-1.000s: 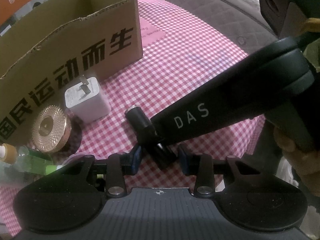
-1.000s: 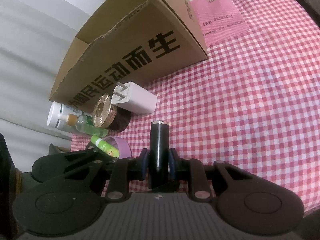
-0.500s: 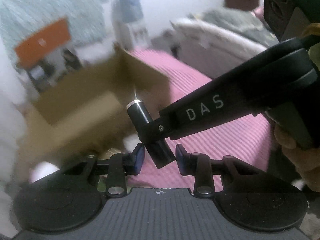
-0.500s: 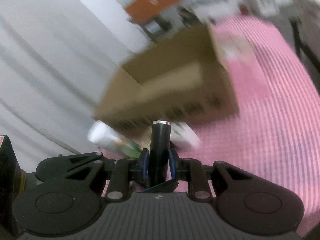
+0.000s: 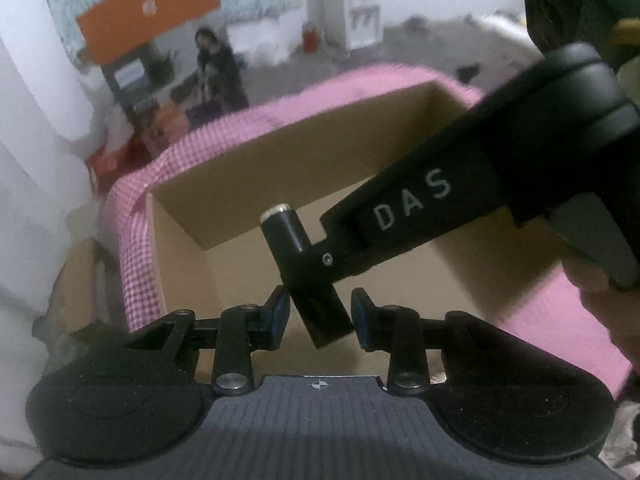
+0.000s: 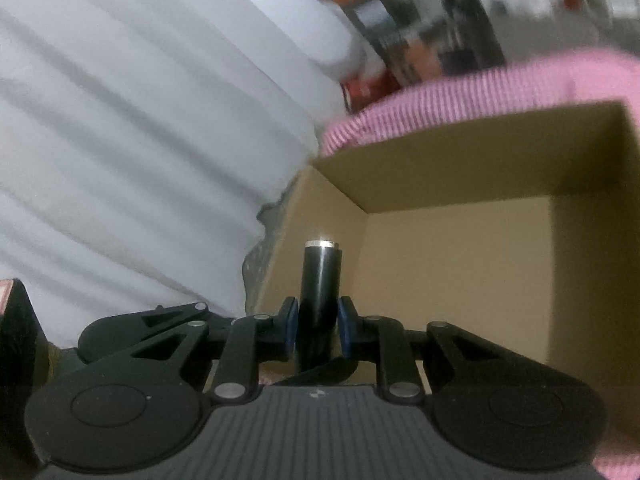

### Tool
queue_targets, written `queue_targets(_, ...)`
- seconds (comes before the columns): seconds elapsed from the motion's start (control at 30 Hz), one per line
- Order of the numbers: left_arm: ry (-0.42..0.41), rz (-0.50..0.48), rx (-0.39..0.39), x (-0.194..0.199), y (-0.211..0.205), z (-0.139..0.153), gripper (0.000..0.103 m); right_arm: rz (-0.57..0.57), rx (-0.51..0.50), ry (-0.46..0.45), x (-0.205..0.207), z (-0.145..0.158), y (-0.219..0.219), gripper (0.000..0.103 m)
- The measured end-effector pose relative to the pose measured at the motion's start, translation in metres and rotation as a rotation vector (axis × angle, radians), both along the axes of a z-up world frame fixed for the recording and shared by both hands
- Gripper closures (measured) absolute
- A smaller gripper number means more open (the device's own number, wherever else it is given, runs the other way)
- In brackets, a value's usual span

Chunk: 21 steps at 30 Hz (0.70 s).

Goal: Organize rigid objects
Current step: 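Carry the black tube into the cardboard box and open the right tool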

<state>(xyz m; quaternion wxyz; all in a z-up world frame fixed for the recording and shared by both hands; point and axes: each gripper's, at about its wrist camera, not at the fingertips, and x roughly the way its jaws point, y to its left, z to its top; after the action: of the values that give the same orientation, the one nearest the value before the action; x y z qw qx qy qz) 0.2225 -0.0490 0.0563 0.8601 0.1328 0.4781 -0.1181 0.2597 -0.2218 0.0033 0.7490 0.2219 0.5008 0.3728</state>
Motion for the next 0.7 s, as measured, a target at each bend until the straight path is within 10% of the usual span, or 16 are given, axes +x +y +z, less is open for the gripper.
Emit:
queue_targets(0.3, 0.090, 0.055, 0.091, 0.044, 0.016, -0.033, 0.067, 0.010, -0.026, 0.149, 0.074, -0.059, 0.040, 0.081)
queue_targets(0.7, 0.030, 0.066, 0.085, 0.035, 0.021, -0.010, 0.046, -0.018, 0.015, 0.115, 0.064, -0.052, 0.043, 0.080)
